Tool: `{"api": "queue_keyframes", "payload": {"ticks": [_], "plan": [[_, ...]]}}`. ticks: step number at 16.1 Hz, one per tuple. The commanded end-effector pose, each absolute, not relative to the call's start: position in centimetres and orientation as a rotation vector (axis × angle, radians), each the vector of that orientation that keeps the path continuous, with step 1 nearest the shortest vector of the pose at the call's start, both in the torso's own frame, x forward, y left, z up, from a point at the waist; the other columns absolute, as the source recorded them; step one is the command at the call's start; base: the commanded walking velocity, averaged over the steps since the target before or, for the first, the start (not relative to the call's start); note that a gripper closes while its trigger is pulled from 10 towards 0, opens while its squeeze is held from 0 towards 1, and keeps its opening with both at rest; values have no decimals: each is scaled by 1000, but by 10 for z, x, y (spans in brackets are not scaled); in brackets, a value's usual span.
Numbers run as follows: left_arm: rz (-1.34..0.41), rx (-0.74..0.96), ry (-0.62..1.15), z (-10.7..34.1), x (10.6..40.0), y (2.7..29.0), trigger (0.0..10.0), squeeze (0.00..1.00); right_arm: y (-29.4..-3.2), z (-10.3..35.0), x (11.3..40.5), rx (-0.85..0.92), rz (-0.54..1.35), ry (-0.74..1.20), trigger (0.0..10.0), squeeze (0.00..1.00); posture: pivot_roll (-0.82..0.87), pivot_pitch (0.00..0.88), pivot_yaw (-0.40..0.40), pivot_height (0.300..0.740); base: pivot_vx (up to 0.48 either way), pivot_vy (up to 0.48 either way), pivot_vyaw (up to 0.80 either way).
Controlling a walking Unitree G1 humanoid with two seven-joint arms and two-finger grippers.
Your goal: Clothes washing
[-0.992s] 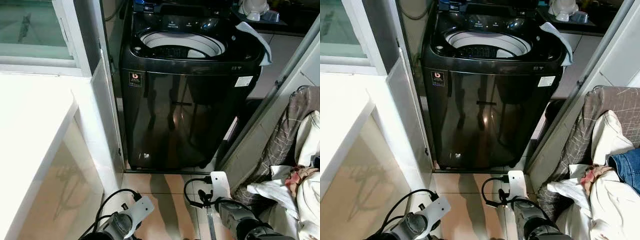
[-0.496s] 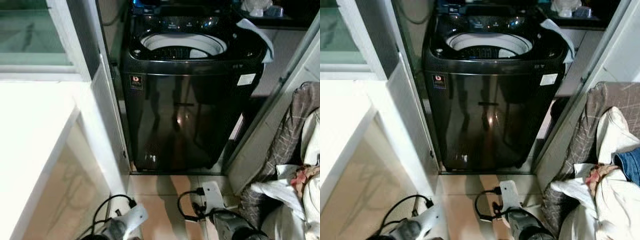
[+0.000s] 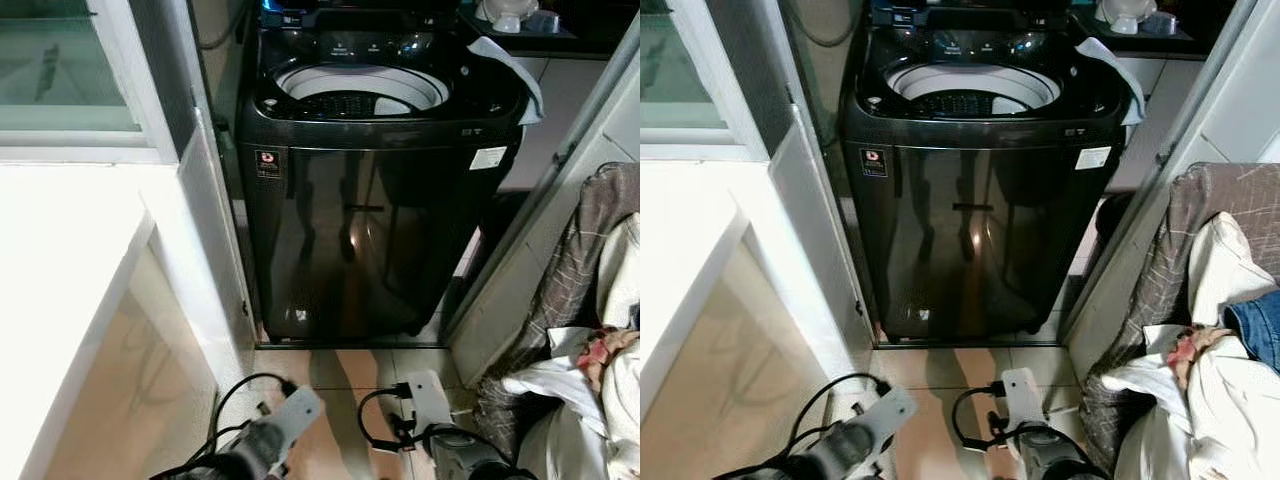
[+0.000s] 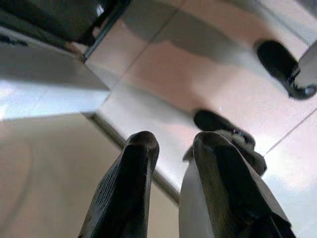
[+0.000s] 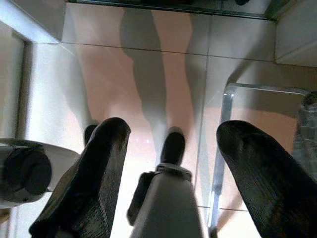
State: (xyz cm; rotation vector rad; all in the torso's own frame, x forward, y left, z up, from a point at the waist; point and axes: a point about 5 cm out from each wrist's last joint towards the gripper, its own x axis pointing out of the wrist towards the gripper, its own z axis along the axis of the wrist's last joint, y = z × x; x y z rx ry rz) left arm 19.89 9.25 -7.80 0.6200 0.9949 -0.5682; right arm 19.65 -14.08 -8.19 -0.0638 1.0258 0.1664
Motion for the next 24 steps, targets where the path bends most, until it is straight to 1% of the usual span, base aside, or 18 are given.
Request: {"api": "queue_keyframes", "payload": {"ticks": [1, 4, 5, 7, 10, 18, 21, 24], "plan": [[-519, 570, 1006, -77, 200, 90, 10000, 0, -143, -79, 202, -63, 166, 1007, 10000, 0, -28, 27, 21, 740, 0, 0, 0], [-325, 333, 1033, -73, 207, 84, 10000, 0, -147, -76, 207, -61, 157, 991, 10000, 0, -32, 29, 19, 740, 0, 0, 0], [-318, 316, 1039, -72, 207, 81, 10000, 0, -148, -75, 208, -62, 152, 990, 10000, 0, -30, 26, 16, 740, 0, 0, 0], [-358, 349, 1032, -71, 206, 71, 10000, 0, -149, -74, 211, -83, 151, 986, 10000, 0, -28, 25, 16, 740, 0, 0, 0], [-364, 346, 1022, -67, 209, 62, 10000, 0, -146, -74, 211, -70, 164, 990, 10000, 0, -24, 24, 13, 740, 0, 0, 0], [-348, 326, 1031, -67, 209, 61, 10000, 0, -142, -73, 213, -102, 188, 983, 10000, 0, -16, 23, 2, 740, 0, 0, 0], [-318, 283, 1042, -68, 208, 61, 10000, 0, -141, -73, 213, -104, 192, 983, 10000, 0, -16, 23, 2, 740, 0, 0, 0], [-324, 289, 1043, -68, 208, 61, 10000, 0, -141, -72, 215, -119, 205, 976, 10000, 0, -13, 11, -5, 740, 0, 0, 0]]}}
